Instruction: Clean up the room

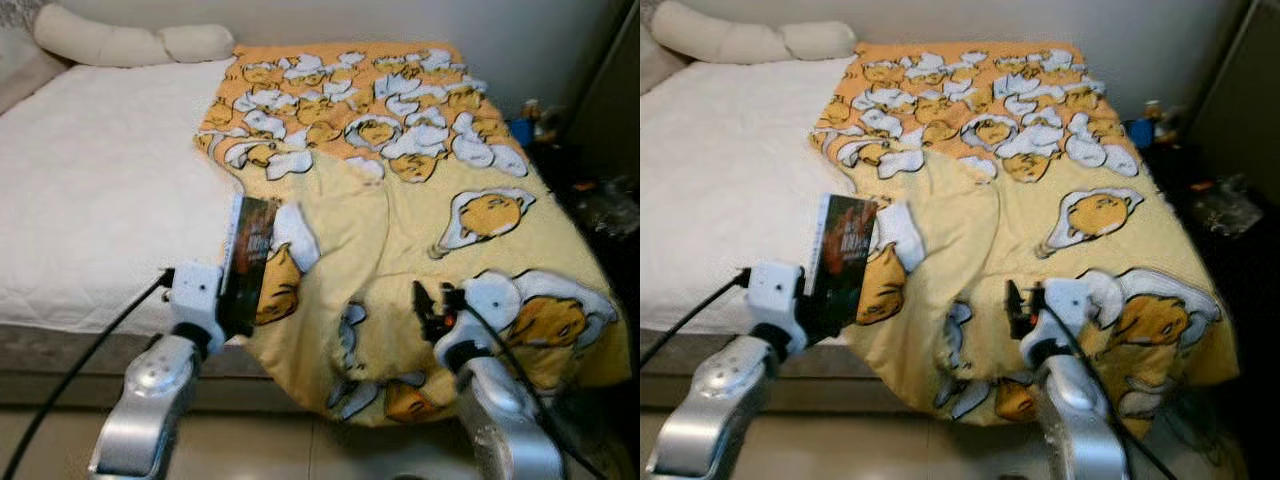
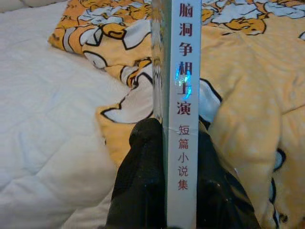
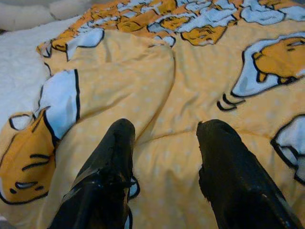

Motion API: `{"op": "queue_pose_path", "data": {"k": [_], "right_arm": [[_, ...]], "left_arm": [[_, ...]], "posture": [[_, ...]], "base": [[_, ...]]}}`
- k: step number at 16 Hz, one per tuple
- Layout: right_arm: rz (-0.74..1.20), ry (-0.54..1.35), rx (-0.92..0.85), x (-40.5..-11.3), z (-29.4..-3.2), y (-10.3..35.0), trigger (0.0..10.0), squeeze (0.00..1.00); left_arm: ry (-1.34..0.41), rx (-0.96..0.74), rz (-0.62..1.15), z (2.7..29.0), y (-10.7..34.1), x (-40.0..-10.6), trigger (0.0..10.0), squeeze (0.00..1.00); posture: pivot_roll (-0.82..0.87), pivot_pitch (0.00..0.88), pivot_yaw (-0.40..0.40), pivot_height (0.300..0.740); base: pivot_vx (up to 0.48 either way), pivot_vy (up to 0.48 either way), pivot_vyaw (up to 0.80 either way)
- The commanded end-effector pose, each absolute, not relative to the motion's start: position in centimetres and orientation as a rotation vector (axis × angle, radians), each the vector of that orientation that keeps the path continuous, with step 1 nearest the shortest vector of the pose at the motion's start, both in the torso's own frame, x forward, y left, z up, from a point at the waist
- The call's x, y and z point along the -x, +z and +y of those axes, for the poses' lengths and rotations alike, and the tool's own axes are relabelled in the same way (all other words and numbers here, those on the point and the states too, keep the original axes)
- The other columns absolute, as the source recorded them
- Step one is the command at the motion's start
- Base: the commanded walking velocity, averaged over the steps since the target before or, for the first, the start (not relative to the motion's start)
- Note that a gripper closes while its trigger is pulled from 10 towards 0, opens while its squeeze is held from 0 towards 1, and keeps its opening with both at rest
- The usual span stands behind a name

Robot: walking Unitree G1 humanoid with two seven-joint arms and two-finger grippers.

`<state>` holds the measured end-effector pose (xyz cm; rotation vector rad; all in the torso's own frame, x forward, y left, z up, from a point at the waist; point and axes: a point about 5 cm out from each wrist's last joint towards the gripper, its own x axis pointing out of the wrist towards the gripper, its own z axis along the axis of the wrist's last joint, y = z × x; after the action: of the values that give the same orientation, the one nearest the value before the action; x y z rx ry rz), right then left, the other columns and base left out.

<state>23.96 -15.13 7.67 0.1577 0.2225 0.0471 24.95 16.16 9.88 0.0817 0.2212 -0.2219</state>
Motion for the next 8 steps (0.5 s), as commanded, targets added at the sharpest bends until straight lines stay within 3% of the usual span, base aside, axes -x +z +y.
{"op": "queue_pose_path", "data": {"k": [1,8], "right_arm": [[0.223,0.052,-0.162,-24.1,-14.9,7.8,10.0,0.0],[0.244,0.167,-0.093,-23.9,-15.0,7.7,10.0,0.0]], "left_arm": [[-0.204,-0.103,0.185,16.7,10.5,-24.9,10.0,0.0],[-0.173,-0.108,0.213,17.2,9.4,-24.0,10.0,0.0]], "posture": [[-0.1,0.0,0.06,0.74],[-0.09,0.001,0.045,0.74]], "base": [[0.0,0.431,0.0],[0.0,0.428,0.0]]}}
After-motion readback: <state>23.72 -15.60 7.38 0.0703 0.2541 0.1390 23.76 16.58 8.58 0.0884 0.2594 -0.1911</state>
